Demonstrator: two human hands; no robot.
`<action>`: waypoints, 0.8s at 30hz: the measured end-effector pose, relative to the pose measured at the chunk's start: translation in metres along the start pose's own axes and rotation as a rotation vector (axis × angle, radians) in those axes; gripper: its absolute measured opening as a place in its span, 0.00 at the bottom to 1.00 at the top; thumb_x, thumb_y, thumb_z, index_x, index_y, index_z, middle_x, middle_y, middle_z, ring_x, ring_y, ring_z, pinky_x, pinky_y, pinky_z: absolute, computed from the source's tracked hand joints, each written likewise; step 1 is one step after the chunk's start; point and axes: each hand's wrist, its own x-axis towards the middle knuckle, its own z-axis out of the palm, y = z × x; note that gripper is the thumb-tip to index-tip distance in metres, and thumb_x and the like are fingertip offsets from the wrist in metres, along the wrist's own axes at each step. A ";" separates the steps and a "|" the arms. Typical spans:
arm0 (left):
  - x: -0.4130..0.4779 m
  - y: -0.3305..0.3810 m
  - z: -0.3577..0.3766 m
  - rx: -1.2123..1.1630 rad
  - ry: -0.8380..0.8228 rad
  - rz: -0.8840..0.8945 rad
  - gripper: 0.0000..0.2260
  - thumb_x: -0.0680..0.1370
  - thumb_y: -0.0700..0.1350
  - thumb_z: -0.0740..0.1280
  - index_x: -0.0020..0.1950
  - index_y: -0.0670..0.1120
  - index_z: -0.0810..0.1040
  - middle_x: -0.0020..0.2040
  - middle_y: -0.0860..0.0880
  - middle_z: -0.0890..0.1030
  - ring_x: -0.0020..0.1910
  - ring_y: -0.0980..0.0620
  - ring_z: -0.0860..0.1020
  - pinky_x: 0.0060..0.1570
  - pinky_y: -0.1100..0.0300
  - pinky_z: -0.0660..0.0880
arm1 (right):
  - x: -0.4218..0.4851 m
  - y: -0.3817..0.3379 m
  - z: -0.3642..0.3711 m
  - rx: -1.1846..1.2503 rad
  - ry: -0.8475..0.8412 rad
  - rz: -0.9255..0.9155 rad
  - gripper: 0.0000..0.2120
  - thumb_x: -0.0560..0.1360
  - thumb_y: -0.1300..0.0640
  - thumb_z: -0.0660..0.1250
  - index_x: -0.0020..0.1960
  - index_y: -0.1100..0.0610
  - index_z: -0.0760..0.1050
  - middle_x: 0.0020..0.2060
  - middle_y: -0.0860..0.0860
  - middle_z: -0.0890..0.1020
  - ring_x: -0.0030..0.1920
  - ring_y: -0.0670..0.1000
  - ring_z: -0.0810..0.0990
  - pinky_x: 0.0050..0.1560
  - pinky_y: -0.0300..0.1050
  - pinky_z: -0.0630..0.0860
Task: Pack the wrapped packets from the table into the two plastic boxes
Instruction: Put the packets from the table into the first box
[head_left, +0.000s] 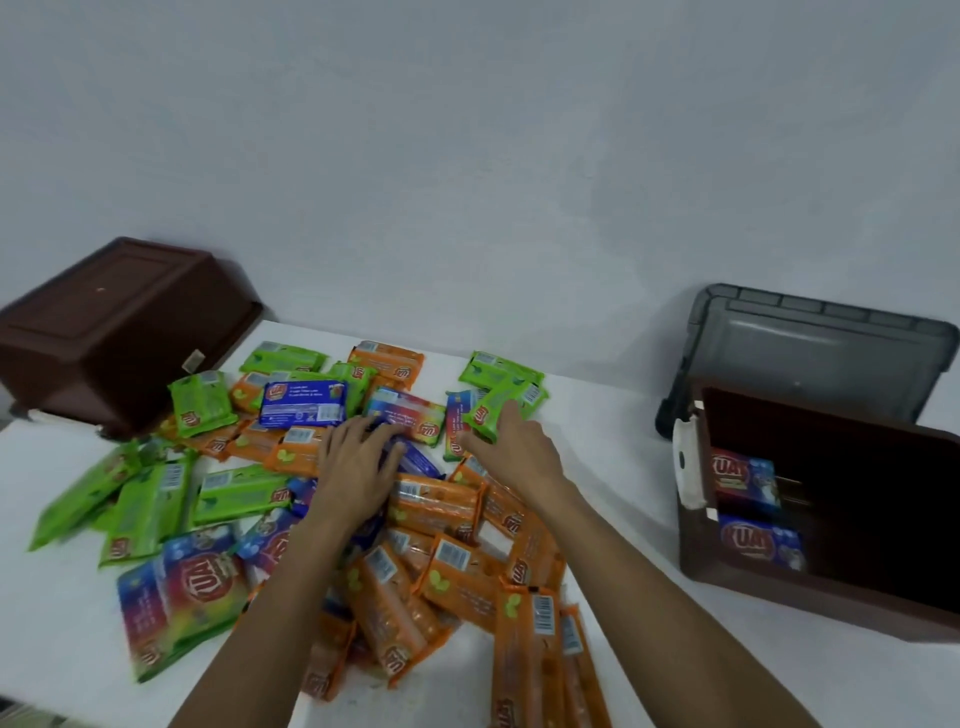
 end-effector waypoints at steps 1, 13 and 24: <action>0.000 -0.001 -0.001 -0.013 -0.001 0.006 0.19 0.80 0.56 0.54 0.65 0.52 0.76 0.67 0.47 0.73 0.69 0.46 0.67 0.70 0.49 0.55 | 0.004 -0.005 0.004 -0.019 0.011 -0.002 0.43 0.74 0.34 0.64 0.77 0.59 0.54 0.65 0.58 0.76 0.62 0.60 0.77 0.54 0.53 0.76; 0.003 -0.003 -0.001 -0.092 -0.016 -0.027 0.22 0.80 0.56 0.49 0.64 0.53 0.77 0.61 0.48 0.75 0.66 0.48 0.67 0.70 0.49 0.55 | 0.032 -0.034 0.026 -0.195 0.099 0.183 0.49 0.67 0.36 0.74 0.74 0.56 0.50 0.53 0.55 0.81 0.51 0.56 0.81 0.45 0.48 0.74; 0.025 0.004 -0.015 0.006 -0.142 -0.153 0.12 0.80 0.56 0.59 0.61 0.56 0.75 0.57 0.48 0.78 0.61 0.46 0.71 0.62 0.47 0.61 | 0.030 -0.023 0.012 0.064 0.052 0.185 0.51 0.68 0.46 0.74 0.77 0.55 0.44 0.54 0.53 0.78 0.51 0.55 0.79 0.46 0.49 0.77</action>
